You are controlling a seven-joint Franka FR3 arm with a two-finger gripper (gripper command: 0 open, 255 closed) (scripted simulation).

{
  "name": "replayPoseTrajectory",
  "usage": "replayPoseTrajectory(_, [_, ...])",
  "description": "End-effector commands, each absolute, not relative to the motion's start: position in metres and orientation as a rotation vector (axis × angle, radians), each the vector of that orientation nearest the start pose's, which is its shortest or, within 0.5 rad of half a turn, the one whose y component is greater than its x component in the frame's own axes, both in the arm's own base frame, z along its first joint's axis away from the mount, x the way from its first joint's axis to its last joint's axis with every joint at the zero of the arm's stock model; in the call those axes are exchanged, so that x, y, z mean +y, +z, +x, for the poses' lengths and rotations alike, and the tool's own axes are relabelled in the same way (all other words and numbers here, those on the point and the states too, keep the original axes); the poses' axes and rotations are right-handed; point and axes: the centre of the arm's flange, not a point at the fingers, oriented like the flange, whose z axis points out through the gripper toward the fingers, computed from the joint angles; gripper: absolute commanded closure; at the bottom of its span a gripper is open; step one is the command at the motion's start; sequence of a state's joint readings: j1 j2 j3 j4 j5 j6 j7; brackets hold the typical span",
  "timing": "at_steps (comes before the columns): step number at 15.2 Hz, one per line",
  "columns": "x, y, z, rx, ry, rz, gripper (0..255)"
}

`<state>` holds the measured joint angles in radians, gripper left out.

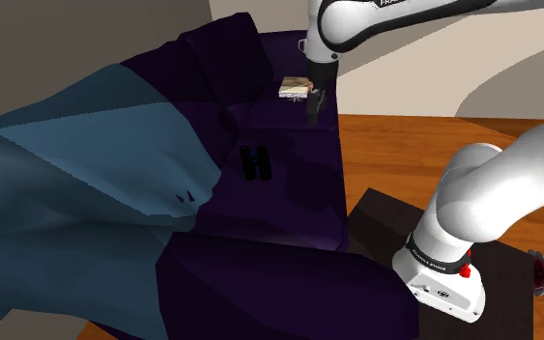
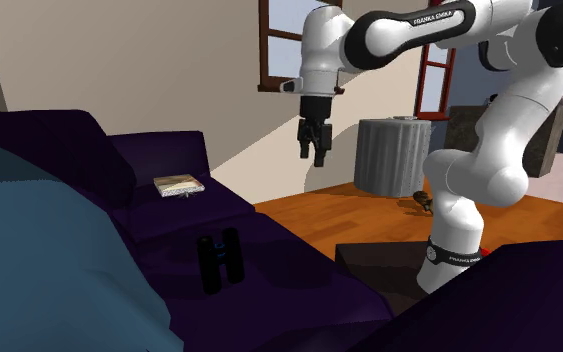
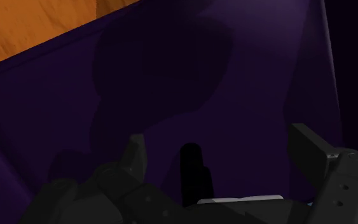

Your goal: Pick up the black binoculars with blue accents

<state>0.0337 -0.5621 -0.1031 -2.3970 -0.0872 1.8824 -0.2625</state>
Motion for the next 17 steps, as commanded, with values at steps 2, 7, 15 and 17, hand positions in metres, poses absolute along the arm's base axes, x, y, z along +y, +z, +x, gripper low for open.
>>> replayPoseTrajectory(2, [-0.037, 0.494, 0.418, -0.427, -0.078, -3.141, 0])
replayPoseTrajectory(7, [-0.034, 0.454, 0.469, -0.522, -0.095, -3.114, 0])
replayPoseTrajectory(15, [-0.022, 0.391, 0.55, -0.67, -0.121, -3.065, 0])
replayPoseTrajectory(17, [-0.017, 0.376, 0.57, -0.707, -0.127, -3.051, 0])
